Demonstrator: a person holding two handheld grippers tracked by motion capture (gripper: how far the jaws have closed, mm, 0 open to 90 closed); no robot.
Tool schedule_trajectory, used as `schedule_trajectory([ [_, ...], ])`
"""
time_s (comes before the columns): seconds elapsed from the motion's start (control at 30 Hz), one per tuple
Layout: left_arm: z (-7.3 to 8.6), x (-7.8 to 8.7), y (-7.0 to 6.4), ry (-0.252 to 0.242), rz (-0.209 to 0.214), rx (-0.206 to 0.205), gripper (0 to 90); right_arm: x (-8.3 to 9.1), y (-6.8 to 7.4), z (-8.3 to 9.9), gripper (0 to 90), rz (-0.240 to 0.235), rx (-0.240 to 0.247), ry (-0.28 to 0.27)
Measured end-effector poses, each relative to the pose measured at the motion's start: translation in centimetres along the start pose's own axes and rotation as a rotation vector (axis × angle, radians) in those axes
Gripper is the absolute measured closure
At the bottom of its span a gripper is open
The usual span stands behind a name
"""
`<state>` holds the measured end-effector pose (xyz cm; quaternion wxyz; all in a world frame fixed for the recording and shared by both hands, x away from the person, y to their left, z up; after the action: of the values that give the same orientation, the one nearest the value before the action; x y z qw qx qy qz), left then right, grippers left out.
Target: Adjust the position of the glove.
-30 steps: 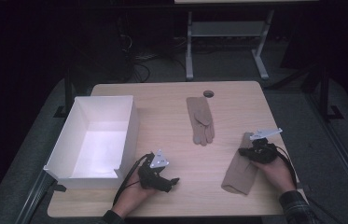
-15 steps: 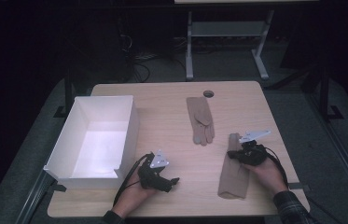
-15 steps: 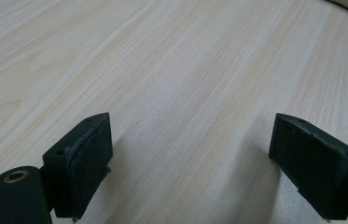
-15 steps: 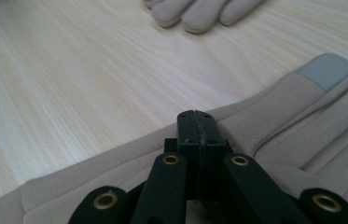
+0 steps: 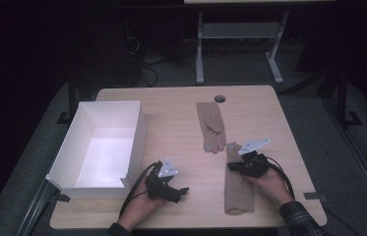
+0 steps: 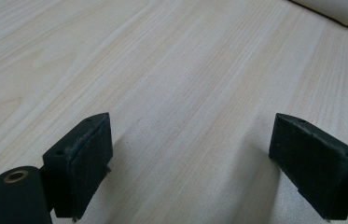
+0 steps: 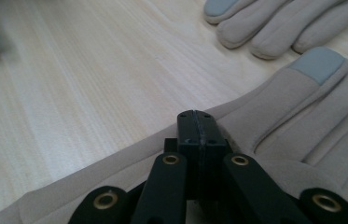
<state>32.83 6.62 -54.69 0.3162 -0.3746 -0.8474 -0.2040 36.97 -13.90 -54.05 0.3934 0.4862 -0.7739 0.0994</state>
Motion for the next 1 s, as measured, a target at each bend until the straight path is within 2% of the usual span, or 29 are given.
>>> schedule_trajectory([
  [0.3,0.0,0.0,0.0,0.002,0.0,0.0,12.7,0.1,0.2,0.0,88.1,-0.003,0.009,-0.013],
  [0.33,0.0,0.0,0.0,-0.001,0.0,0.0,12.8,1.1,0.1,-0.6,87.3,-0.007,0.0,-0.07],
  [0.37,0.0,0.0,0.0,-0.001,0.0,0.0,12.7,1.1,0.1,-0.6,87.3,-0.007,0.0,-0.07],
  [0.43,0.0,0.0,0.0,-0.003,0.0,0.002,12.7,2.4,-0.2,-1.1,84.6,0.011,-0.001,-0.121],
  [0.47,0.0,0.0,0.0,-0.003,0.0,0.002,12.7,3.4,-0.7,-0.9,79.8,0.031,-0.021,-0.143],
  [0.5,0.0,0.0,0.0,-0.004,0.0,0.001,12.7,3.4,-0.7,-0.9,79.8,0.031,-0.021,-0.143],
  [0.63,0.0,0.0,0.0,-0.004,-0.001,0.002,12.7,4.6,-2.2,0.6,63.4,0.089,-0.04,-0.144],
  [0.73,0.0,0.0,0.0,-0.004,-0.002,0.004,12.7,5.6,-2.7,1.5,50.1,0.124,-0.073,-0.159],
  [0.77,0.0,0.0,0.0,-0.004,-0.002,0.004,12.7,6.1,-3.0,2.3,42.1,0.146,-0.083,-0.167],
  [0.8,0.0,0.0,0.0,-0.004,-0.002,0.003,12.7,6.1,-3.0,2.3,42.1,0.146,-0.083,-0.167],
  [1.0,0.0,0.0,0.0,-0.004,-0.002,0.004,12.7,6.7,-4.0,5.0,28.0,0.191,-0.115,-0.141],
])
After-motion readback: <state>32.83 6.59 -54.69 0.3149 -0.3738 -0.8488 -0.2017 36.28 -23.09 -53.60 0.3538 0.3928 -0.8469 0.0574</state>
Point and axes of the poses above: each handheld gripper's, and its own axes: x roughly backward along the jaws, z roughly out of its underside, y roughly to its left, the point moved 10 cm from there along -x, roughly forward along the jaws, and after that the axes turned 9 degrees about -z, right-handed, at the moved point
